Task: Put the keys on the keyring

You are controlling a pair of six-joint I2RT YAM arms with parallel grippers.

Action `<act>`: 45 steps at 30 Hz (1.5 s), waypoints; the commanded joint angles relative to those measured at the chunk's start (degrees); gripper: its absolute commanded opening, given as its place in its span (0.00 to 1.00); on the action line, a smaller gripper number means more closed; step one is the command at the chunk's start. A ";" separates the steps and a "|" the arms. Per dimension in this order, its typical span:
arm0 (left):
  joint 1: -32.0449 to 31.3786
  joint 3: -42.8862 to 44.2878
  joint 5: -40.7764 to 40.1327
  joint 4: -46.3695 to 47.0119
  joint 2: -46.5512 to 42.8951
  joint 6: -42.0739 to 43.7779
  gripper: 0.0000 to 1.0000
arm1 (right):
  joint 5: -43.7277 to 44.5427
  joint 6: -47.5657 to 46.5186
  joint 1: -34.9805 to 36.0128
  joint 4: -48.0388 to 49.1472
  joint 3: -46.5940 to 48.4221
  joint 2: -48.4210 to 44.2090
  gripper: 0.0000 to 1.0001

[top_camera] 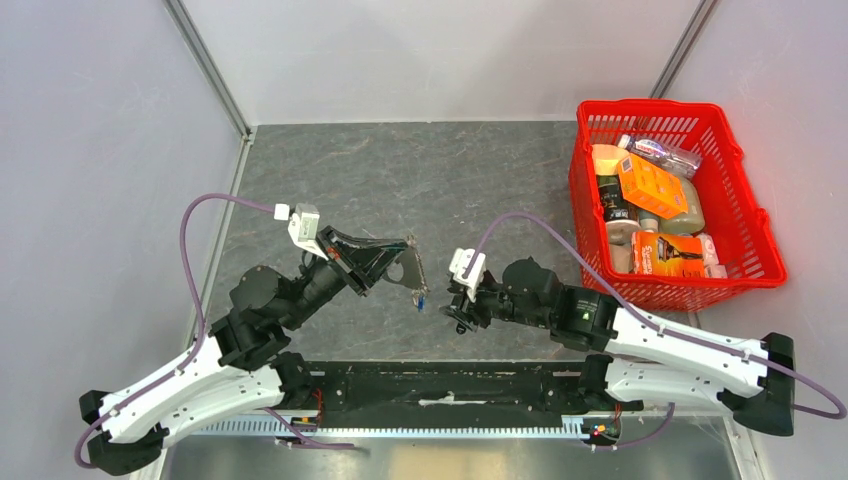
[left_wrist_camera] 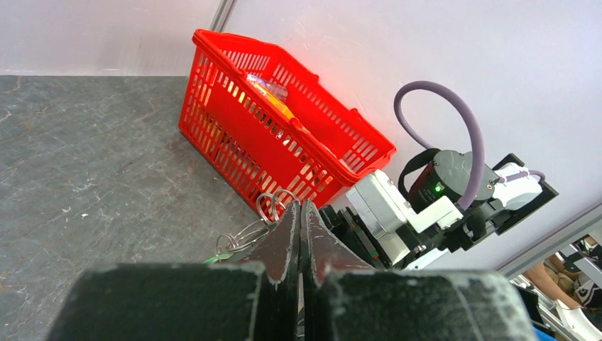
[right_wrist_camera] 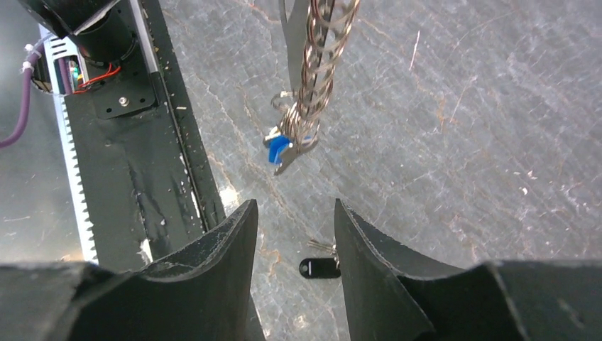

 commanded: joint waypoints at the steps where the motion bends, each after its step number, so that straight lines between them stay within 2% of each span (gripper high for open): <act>1: 0.13 3.02 -0.56 1.38 -0.47 -1.83 0.02 | 3.06 -3.57 1.13 7.55 0.43 0.19 0.52; 7: 0.15 2.86 -0.53 0.92 -1.03 -1.47 0.02 | 3.49 -3.62 1.13 6.27 4.69 1.23 0.52; 14: 0.17 2.77 -0.39 0.47 -1.39 -1.29 0.02 | 8.42 -1.21 1.12 3.23 14.88 3.59 0.52; 20: 0.18 2.68 -0.70 0.32 -1.63 -1.65 0.02 | 8.99 2.19 1.12 5.77 20.94 7.01 0.52; 26: 0.17 2.42 -1.42 -0.10 -1.41 -1.41 0.02 | 3.25 3.74 1.13 4.35 25.59 10.37 0.52; 31: 0.12 2.41 -1.47 -0.05 -1.36 -1.27 0.02 | 1.91 4.09 1.12 0.53 27.71 10.17 0.53; 39: 0.17 2.89 -1.85 -0.05 -1.31 -1.03 0.02 | 6.85 5.56 1.10 -5.77 21.09 7.15 0.53; 45: 0.14 3.64 -3.08 -1.42 -1.51 -1.03 0.02 | 3.07 4.71 1.13 -6.71 9.43 1.65 0.52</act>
